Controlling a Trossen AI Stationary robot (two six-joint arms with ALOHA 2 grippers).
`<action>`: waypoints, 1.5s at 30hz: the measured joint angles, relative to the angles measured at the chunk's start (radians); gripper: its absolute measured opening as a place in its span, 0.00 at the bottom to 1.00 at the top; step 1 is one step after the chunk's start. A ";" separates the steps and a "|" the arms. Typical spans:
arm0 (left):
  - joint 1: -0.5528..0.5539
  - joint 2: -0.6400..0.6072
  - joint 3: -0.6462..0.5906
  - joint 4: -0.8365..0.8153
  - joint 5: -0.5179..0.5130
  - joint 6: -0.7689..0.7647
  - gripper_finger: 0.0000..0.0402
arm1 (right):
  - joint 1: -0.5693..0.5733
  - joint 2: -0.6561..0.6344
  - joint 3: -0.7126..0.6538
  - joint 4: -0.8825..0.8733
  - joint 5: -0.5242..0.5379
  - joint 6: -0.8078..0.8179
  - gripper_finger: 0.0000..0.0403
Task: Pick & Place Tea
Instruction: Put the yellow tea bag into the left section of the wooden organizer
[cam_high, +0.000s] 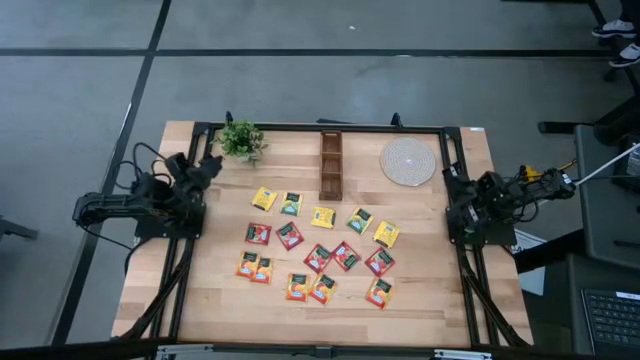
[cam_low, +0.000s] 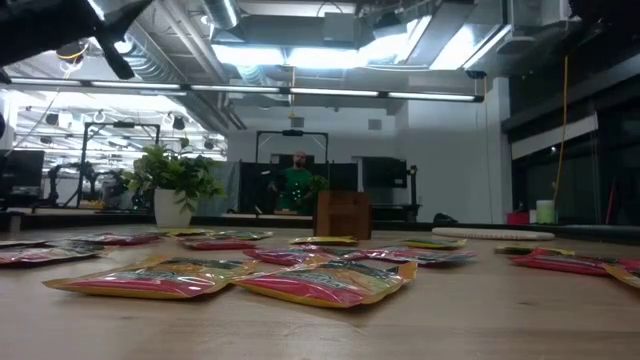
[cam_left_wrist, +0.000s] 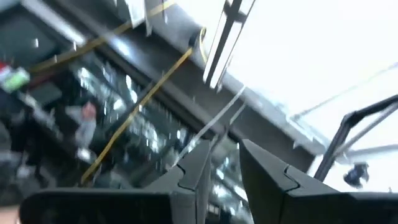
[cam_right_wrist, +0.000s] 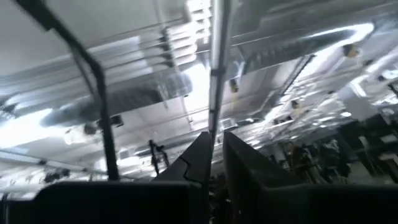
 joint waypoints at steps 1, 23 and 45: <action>0.000 0.000 0.000 0.017 -0.020 0.010 0.20 | 0.000 0.000 0.000 0.002 0.018 0.025 0.11; 0.000 0.015 0.064 0.025 -0.030 0.081 0.07 | 0.000 0.001 0.082 -0.097 0.056 0.154 0.05; 0.000 0.342 0.376 -0.212 0.098 0.189 0.00 | 0.000 0.248 0.378 -0.342 0.108 0.125 0.01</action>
